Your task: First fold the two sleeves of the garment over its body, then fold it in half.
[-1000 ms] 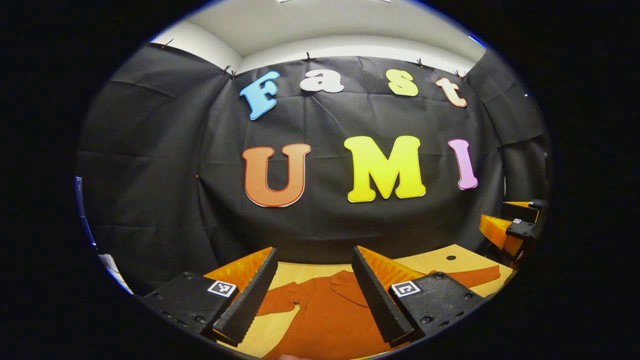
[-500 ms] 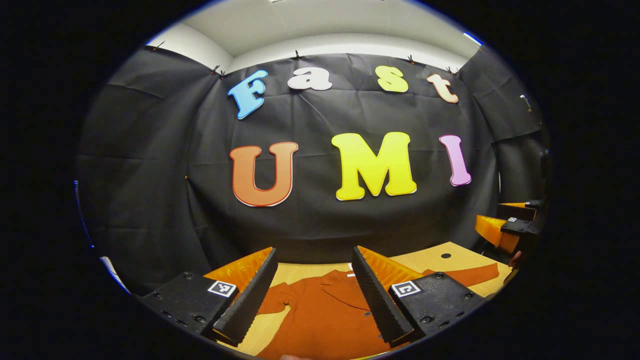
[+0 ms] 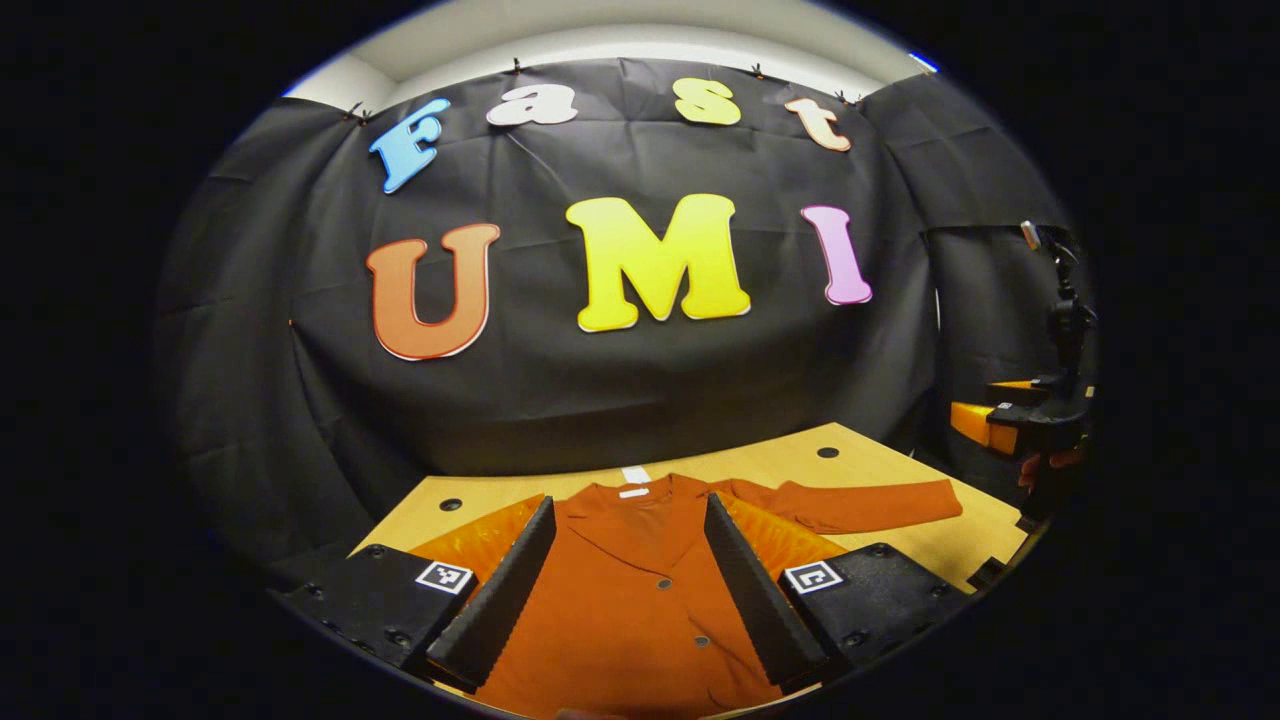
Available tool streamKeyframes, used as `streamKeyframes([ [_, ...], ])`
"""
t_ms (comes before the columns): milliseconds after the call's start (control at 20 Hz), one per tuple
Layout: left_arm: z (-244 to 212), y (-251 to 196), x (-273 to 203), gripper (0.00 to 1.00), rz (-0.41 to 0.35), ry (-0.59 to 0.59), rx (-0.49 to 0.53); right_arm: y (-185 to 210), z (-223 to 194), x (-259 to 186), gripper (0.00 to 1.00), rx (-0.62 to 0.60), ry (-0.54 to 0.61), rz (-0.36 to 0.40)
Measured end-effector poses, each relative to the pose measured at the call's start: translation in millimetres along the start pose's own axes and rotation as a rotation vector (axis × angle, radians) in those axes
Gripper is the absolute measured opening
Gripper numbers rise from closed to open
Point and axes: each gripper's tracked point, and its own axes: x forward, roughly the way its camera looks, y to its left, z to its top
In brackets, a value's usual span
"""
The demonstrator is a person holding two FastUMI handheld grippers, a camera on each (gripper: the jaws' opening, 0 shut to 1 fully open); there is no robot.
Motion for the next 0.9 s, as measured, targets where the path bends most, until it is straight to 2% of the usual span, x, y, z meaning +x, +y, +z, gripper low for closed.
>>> streamKeyframes([
  [100,-6.5,-19.1,2.6,0.98,-0.021,0.034,-0.025,-38.5,-52.1,29.6,0.95,0.021,0.142,-0.033],
  [200,-12.6,-29.7,5.2,0.99,-0.009,0.077,-0.037,-63.8,-98.5,58.8,0.95,0.061,0.254,-0.059],
  [500,-12.2,-31.7,5.5,1.00,0.085,0.114,-0.076,-85.3,-178.6,96.6,0.95,0.162,0.468,-0.107],
  [750,-14.8,-24.7,16.1,1.00,0.093,0.130,-0.070,-83.7,-211.8,98.6,0.95,0.161,0.567,-0.151],
  [850,-16.5,-16.0,19.5,1.00,0.100,0.133,-0.077,-78.2,-209.2,100.3,0.96,0.158,0.556,-0.139],
  [900,-18.5,-12.2,19.3,1.00,0.103,0.138,-0.078,-74.1,-211.8,104.6,0.82,0.166,0.552,-0.138],
])
